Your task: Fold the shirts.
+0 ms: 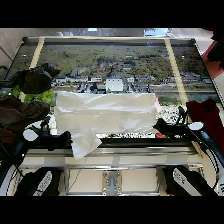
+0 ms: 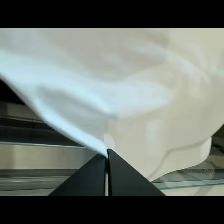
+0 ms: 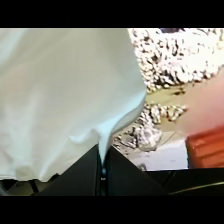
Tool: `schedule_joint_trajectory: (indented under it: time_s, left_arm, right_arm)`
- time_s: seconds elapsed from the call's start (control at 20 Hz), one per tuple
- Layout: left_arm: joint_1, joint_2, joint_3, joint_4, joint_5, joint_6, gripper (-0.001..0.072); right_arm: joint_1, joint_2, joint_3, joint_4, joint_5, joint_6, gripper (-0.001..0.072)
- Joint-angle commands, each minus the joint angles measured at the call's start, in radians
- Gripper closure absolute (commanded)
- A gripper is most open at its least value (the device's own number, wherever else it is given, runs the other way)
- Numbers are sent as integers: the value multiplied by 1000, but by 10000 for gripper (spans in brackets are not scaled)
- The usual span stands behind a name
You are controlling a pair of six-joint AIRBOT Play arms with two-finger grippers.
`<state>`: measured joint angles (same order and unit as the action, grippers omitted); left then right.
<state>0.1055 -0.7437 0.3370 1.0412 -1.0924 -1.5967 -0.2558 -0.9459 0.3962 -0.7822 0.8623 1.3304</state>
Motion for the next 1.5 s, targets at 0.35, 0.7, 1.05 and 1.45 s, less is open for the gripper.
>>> schedule_joint_trajectory:
  time_s: [0.35,0.7,1.05,1.45]
  left_arm:
    - [0,12,453,69,-11,39,686]
    - [-84,-342,603,88,206,106,686]
    - [-180,-722,766,344,425,-134,687]
    - [-180,-800,784,454,389,-211,685]
  right_arm:
    - [2,160,293,-236,95,30,681]
    - [55,-89,476,-209,-68,-35,682]
    - [154,-497,558,-237,-235,-15,681]
    - [154,-620,558,-279,-278,-16,679]
